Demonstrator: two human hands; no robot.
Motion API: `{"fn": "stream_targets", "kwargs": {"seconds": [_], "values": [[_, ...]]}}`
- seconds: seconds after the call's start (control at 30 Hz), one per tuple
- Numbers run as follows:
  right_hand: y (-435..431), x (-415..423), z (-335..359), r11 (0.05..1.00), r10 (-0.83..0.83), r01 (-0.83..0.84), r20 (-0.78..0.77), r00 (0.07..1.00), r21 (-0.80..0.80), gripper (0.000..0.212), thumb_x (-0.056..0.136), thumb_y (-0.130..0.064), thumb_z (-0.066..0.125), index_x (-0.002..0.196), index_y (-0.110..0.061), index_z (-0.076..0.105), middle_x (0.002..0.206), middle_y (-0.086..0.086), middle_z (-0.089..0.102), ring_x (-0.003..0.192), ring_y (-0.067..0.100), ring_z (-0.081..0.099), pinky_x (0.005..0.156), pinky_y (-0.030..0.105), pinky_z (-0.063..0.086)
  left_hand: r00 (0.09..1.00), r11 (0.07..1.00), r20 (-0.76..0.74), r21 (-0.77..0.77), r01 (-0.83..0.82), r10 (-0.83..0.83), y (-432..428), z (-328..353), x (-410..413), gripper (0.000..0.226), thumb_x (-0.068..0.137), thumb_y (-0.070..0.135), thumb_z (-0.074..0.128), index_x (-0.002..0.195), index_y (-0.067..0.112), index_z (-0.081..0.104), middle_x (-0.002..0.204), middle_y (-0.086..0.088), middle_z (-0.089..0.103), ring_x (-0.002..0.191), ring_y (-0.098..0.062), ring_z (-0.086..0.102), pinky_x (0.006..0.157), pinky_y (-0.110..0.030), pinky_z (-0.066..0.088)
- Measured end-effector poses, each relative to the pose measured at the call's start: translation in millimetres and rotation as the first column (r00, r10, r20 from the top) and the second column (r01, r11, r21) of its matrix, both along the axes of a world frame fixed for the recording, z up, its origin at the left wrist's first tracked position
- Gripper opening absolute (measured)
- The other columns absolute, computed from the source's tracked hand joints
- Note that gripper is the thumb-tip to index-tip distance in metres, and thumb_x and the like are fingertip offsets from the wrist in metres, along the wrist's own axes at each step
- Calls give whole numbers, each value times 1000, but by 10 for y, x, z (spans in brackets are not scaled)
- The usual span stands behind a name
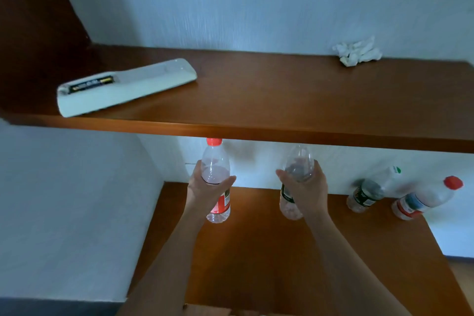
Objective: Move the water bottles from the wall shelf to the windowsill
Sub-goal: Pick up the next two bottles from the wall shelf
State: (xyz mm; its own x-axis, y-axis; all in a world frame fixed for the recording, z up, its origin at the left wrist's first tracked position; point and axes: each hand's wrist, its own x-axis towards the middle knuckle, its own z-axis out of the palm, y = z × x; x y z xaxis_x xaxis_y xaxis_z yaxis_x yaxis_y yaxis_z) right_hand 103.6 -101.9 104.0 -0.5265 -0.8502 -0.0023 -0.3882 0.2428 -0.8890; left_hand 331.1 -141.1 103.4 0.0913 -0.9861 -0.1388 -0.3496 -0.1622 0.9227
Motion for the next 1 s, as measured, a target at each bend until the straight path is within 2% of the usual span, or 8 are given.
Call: {"fn": "stream_targets", "kwargs": {"seconds": [0.17,0.3,0.5,0.63,0.7,0.77,0.83,1.0], "values": [[-13,74,81,999,12,-12,-11,1000,-29,63,74,-43,84,120,-12,54,88,-6,60,77,9,64,58,17,50,999,999,-19,-34,-39,39,59,103,34,77,72,40,83,135,23,42,122,0,54,113,-22,54,88,-39,53],[-81,281,86,997,65,-64,31,997,-32,65,72,-43,85,121,-13,54,95,1,63,81,15,66,61,22,55,992,994,-68,-34,-108,106,166,103,222,80,68,43,85,134,24,44,122,-2,60,112,-24,60,92,-46,55],[-115,801,42,948,319,-313,175,931,-65,50,71,-38,86,108,-32,54,97,-7,65,88,12,66,78,36,60,959,960,-117,-84,-268,258,557,155,564,66,67,36,88,122,23,53,106,0,67,97,-18,67,82,-38,60],[-43,1266,87,837,547,-534,217,809,-119,57,74,-45,84,119,-39,48,107,-18,57,99,9,62,84,27,56,899,893,-139,-125,-432,415,992,230,856,70,63,47,84,122,30,51,108,3,66,99,-16,66,82,-34,59],[71,1485,146,764,642,-632,233,730,-126,65,76,-44,83,128,-39,44,108,-20,53,98,7,59,81,20,52,850,842,-140,-128,-524,508,1274,248,983,68,66,41,85,123,30,50,110,3,65,102,-16,65,81,-31,56],[182,1678,177,681,726,-716,261,636,-153,62,75,-41,83,123,-42,44,106,-23,54,94,5,60,75,16,51,792,780,-131,-139,-610,596,1569,281,1082,71,64,44,84,125,28,50,110,2,64,103,-17,64,82,-32,55],[308,1861,193,588,799,-791,278,534,-168,59,74,-40,85,121,-38,49,108,-18,60,97,7,63,77,20,54,713,699,-131,-142,-701,689,1886,297,1155,76,60,50,82,125,27,51,110,1,64,102,-16,63,82,-32,55],[820,2365,183,341,923,-922,248,292,-184,56,73,-42,86,119,-25,59,105,-5,68,99,13,67,80,28,57,477,454,-122,-176,-874,871,2807,293,1269,47,61,39,84,98,45,55,94,7,69,87,-6,66,75,-23,53]]}}
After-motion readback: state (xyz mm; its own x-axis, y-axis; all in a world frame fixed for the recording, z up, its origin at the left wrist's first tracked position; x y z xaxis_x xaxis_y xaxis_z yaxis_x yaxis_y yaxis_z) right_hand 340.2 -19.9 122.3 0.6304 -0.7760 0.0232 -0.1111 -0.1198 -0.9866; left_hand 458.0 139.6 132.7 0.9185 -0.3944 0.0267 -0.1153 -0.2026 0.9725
